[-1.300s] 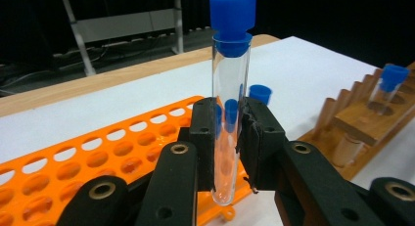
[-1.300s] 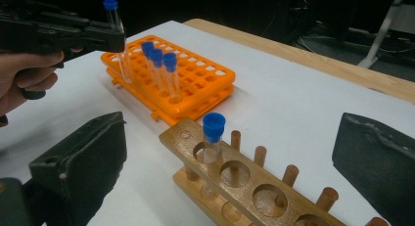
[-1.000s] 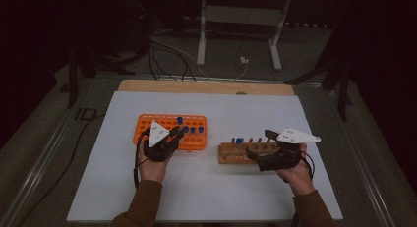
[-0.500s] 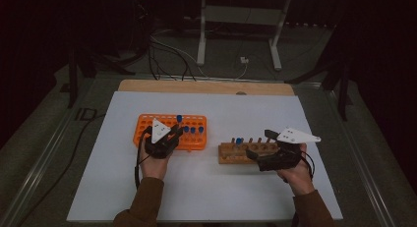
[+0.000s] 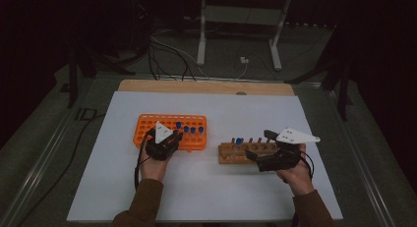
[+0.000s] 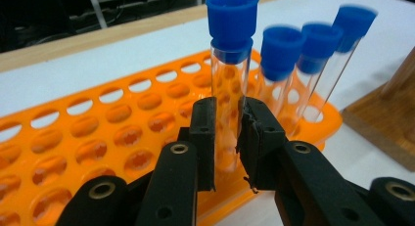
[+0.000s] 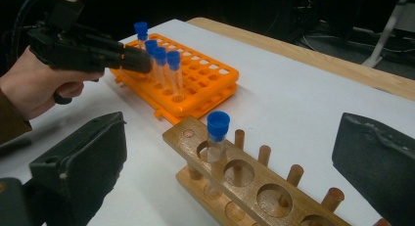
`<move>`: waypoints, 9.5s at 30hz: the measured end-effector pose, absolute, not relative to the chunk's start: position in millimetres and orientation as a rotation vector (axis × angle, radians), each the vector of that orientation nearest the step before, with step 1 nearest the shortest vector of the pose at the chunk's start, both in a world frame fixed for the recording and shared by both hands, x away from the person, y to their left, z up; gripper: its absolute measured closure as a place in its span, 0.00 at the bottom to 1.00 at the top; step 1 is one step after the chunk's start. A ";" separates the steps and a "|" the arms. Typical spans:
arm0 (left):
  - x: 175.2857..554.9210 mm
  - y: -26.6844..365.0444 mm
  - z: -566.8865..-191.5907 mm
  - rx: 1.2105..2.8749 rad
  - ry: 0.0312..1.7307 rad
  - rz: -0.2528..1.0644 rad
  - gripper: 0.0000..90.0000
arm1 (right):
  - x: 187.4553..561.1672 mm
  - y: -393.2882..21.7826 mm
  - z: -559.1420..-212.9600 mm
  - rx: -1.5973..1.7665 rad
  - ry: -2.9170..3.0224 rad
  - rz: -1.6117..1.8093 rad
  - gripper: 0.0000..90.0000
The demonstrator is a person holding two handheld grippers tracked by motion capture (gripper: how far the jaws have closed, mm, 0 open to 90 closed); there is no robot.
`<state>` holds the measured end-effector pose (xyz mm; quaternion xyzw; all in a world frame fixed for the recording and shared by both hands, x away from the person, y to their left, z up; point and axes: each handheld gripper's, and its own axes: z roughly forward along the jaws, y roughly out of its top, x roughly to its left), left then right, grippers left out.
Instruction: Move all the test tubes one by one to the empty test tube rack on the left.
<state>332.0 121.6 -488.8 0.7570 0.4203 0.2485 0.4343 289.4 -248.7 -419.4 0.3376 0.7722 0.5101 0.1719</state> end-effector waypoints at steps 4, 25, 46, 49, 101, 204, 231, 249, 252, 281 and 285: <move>333.2 120.8 -488.6 1.903 1.053 0.612 0.86 | 289.4 -248.0 -419.9 0.958 2.197 1.447 0.00; 335.8 116.3 -492.5 1.975 1.060 0.600 0.86 | 289.5 -247.1 -421.4 0.952 2.207 1.447 0.00; 326.8 124.5 -486.1 1.887 1.075 0.543 0.65 | 290.3 -245.9 -423.1 0.957 2.213 1.446 0.00; 322.5 125.6 -483.9 1.862 1.072 0.532 0.57 | 291.3 -246.2 -423.8 0.959 2.212 1.447 0.00; 281.6 118.2 -461.4 1.744 0.973 0.457 0.00 | 319.0 -205.6 -457.8 0.922 2.341 1.296 0.84; 253.9 43.5 -458.3 1.891 0.717 0.477 0.85 | 283.9 -173.3 -418.7 0.800 2.380 1.600 0.41; 260.5 75.1 -450.8 1.843 0.794 0.499 0.85 | 293.8 -217.0 -434.6 0.970 2.277 1.408 0.00; 272.6 115.7 -445.2 1.788 0.882 0.567 0.85 | 291.4 -255.1 -438.4 1.050 2.190 1.389 0.00; 275.6 124.5 -446.7 1.771 0.910 0.594 0.85 | 291.3 -259.6 -437.9 1.063 2.178 1.393 0.00; 315.6 138.0 -466.7 1.738 1.010 0.665 0.85 | 291.8 -266.5 -440.2 1.085 2.154 1.410 0.00; 318.6 138.6 -468.4 1.733 1.017 0.660 0.85 | 291.9 -266.7 -440.6 1.086 2.154 1.411 0.00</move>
